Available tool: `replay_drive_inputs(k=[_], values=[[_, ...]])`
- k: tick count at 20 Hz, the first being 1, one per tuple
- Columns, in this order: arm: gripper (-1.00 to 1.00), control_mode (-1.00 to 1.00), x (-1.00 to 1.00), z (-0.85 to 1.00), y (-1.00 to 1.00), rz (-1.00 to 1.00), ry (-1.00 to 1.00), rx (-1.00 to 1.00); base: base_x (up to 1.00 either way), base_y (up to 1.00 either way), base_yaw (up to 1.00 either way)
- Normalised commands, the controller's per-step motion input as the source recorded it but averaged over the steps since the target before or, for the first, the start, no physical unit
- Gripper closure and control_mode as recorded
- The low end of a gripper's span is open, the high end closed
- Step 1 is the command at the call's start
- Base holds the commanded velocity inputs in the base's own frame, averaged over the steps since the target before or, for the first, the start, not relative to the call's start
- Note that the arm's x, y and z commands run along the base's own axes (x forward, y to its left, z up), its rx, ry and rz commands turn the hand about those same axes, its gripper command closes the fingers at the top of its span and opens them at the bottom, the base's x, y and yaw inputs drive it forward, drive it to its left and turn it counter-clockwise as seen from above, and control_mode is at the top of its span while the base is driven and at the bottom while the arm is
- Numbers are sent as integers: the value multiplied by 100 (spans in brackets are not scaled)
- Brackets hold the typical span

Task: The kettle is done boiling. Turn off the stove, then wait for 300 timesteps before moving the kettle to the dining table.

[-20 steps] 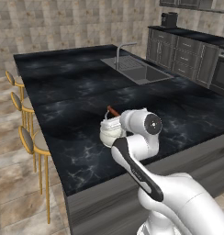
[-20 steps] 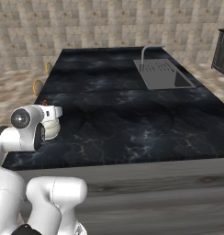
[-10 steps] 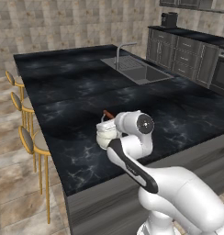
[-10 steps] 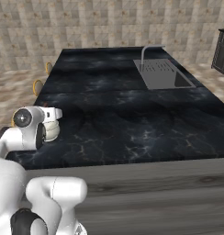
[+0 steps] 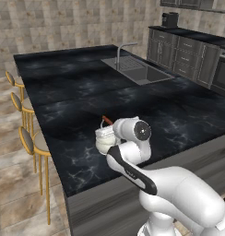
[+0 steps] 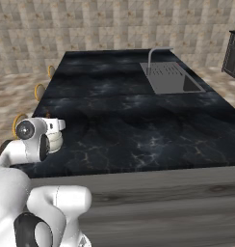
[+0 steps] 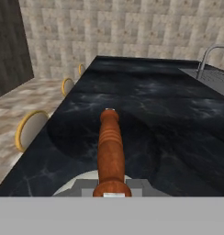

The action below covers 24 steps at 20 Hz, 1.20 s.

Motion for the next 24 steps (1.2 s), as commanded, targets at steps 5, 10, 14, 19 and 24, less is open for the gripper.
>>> replay_drive_inputs(k=[5,10,14,19,24], values=[[100,-100,3,-23,7,0,0,0,0,0,0],[100,-100,5,-25,8,0,0,0,0,0,0],[100,-100,4,-28,6,0,0,0,0,0,0],[100,-100,5,-27,5,0,-1,0,0,0,0],[100,-100,8,-24,4,0,-1,0,0,0,0]])
